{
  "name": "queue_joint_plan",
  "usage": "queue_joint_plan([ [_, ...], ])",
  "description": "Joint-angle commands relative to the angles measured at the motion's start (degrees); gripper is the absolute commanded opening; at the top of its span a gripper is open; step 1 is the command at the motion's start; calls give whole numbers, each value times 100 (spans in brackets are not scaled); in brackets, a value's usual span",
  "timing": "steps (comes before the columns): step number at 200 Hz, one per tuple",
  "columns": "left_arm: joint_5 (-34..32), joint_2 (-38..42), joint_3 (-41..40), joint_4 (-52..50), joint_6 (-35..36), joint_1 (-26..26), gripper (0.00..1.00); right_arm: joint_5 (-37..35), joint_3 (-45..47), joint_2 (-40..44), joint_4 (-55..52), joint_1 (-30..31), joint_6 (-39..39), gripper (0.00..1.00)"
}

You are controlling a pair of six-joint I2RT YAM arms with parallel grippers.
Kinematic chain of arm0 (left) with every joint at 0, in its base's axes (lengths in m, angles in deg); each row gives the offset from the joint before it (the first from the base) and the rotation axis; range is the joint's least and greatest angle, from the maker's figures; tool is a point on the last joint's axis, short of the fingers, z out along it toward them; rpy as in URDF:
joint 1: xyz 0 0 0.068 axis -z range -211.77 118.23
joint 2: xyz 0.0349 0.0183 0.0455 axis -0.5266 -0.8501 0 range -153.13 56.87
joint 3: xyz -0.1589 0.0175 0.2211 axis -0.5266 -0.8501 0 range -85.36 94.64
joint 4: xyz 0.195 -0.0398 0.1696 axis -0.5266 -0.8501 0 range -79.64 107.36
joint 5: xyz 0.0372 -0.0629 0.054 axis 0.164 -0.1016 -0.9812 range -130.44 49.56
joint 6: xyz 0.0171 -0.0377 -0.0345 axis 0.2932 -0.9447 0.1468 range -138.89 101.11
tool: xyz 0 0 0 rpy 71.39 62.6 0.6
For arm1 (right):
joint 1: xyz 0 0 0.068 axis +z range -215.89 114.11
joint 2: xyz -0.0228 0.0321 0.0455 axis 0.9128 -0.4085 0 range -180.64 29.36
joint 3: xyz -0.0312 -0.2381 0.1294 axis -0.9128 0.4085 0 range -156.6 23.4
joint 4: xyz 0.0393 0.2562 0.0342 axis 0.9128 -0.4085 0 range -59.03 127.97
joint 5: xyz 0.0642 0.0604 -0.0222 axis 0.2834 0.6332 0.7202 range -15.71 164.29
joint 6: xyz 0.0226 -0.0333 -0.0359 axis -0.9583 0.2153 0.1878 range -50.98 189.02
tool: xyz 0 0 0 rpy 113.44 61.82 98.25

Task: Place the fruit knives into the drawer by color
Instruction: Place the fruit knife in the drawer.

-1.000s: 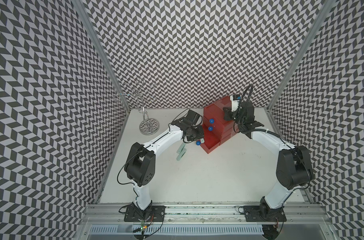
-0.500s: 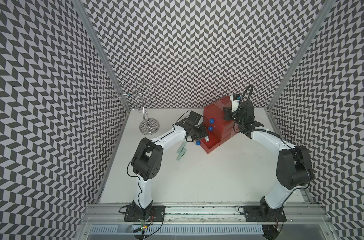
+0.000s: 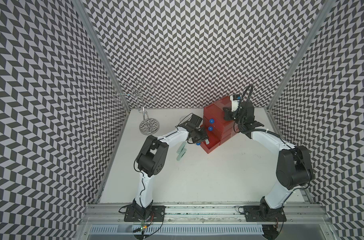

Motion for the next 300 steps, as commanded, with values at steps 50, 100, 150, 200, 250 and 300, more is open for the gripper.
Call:
queue_joint_plan([
  [50, -78, -217, 41, 60, 58, -64, 25, 233, 817, -1127, -2545, 44, -293, 0],
  [100, -96, -235, 120, 26, 74, -73, 38, 240, 825, -1114, -2546, 39, -289, 0],
  [150, -280, 102, 164, -21, 187, -74, 43, 239, 832, -1119, -2529, 44, -288, 0],
  [200, -861, 979, 379, -734, 781, -78, 43, 234, 833, -1118, -2521, 43, -296, 0],
  [250, -1382, 1902, 152, -1775, 1881, -64, 47, 229, 841, -1101, -2529, 47, -297, 0],
  [300, -2387, 2362, -1045, -2324, 2460, -25, 48, 218, 835, -1138, -2529, 44, -298, 0],
])
